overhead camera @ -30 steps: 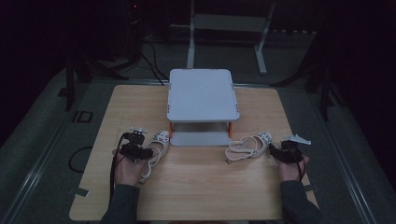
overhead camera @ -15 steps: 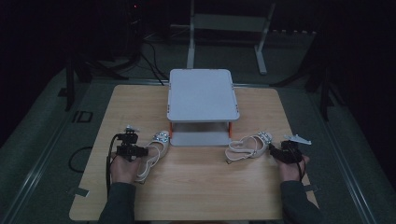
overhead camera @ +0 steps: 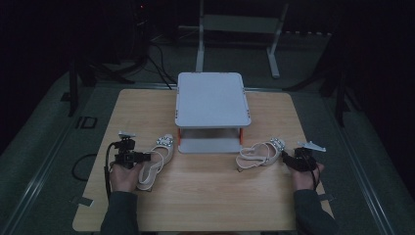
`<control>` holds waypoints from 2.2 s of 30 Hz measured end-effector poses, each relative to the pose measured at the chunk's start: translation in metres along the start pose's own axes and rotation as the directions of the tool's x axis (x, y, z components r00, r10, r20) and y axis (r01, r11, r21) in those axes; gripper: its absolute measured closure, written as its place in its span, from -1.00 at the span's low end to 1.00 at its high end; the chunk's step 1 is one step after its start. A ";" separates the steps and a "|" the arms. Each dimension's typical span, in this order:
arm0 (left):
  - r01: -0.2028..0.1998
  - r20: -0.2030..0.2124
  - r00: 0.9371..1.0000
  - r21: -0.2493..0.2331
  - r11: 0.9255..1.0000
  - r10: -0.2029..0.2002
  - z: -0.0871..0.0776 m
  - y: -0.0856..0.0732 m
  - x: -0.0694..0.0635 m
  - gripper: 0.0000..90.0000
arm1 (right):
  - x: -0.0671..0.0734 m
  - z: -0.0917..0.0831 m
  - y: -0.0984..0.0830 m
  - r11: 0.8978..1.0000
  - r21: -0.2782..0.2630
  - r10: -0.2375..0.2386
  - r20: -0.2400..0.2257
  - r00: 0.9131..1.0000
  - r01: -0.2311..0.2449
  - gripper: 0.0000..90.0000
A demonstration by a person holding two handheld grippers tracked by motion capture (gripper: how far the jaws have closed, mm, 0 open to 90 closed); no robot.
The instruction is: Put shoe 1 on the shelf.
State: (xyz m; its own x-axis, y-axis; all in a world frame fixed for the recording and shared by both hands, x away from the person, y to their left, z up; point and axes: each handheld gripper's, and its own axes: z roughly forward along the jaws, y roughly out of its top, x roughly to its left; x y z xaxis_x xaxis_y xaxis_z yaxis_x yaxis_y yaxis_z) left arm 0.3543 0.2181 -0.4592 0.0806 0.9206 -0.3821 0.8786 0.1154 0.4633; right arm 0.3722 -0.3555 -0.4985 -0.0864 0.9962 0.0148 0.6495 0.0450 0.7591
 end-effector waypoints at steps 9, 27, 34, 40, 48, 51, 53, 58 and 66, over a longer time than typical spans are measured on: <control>0.022 0.012 1.000 -0.034 0.999 -0.022 -0.004 0.006 -0.002 0.79 | 0.000 0.000 0.000 1.000 -0.001 -0.003 -0.002 1.000 0.003 -0.01; 0.034 0.035 0.999 -0.109 0.993 -0.030 -0.026 0.037 -0.010 0.78 | 0.000 0.000 0.000 1.000 0.000 -0.003 -0.001 1.000 0.003 -0.02; 0.036 0.047 0.998 -0.142 0.989 -0.030 -0.038 0.051 -0.014 0.78 | 0.000 0.000 0.000 1.000 0.000 -0.001 -0.001 1.000 0.001 -0.02; 0.041 0.052 0.998 -0.177 0.983 -0.032 -0.051 0.065 -0.016 0.78 | 0.000 0.000 0.000 1.000 0.001 -0.002 0.000 1.000 0.002 -0.02; 0.057 0.046 0.998 -0.212 0.976 -0.048 -0.064 0.080 -0.020 0.78 | 0.000 0.000 0.000 1.000 0.000 -0.002 0.000 1.000 0.002 -0.02; 0.060 0.051 0.997 -0.223 0.973 -0.050 -0.067 0.083 -0.021 0.78 | 0.000 0.000 0.000 1.000 0.000 -0.002 0.001 1.000 0.002 -0.02; 0.067 0.050 0.997 -0.236 0.969 -0.056 -0.071 0.089 -0.025 0.78 | 0.000 0.001 0.000 1.000 -0.001 -0.003 0.003 1.000 0.003 -0.03; 0.063 0.050 0.997 -0.254 0.965 -0.052 -0.076 0.099 -0.032 0.78 | 0.000 0.001 0.000 1.000 -0.001 -0.003 0.004 1.000 0.003 -0.03; 0.065 0.030 0.998 -0.265 0.962 -0.060 -0.081 0.118 -0.047 0.78 | 0.001 0.001 0.000 1.000 -0.002 -0.002 0.009 1.000 0.002 -0.03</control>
State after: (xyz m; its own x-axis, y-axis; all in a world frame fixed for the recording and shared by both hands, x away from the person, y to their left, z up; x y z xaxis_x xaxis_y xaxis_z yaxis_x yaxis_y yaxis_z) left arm 0.4158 0.2185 -0.3218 0.0419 0.9007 -0.4325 0.7255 0.2702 0.6329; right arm 0.3730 -0.3546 -0.4990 -0.0812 0.9967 0.0077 0.6480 0.0469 0.7602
